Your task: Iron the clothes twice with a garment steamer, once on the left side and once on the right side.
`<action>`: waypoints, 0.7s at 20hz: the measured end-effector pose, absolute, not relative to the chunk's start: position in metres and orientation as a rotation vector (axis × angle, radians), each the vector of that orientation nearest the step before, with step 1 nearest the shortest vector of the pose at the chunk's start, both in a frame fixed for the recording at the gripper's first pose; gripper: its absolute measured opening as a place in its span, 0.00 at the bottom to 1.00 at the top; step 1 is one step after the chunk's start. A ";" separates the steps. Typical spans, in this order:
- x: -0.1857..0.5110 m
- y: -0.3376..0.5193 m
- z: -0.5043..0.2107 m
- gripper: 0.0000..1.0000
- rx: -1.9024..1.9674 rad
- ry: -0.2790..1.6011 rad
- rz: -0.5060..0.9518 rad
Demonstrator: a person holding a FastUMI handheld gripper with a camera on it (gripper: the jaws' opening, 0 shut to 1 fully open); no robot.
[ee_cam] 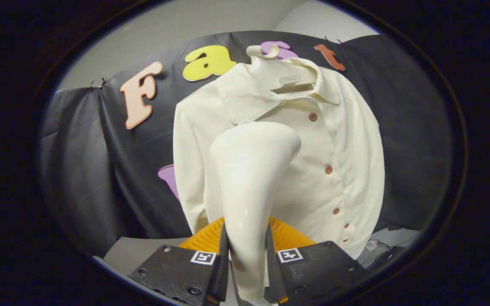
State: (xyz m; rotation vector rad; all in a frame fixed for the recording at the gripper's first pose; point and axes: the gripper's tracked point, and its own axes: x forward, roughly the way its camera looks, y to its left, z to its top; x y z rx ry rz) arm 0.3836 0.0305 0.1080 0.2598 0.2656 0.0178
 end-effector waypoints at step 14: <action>0.365 0.030 0.010 0.38 0.246 0.422 0.080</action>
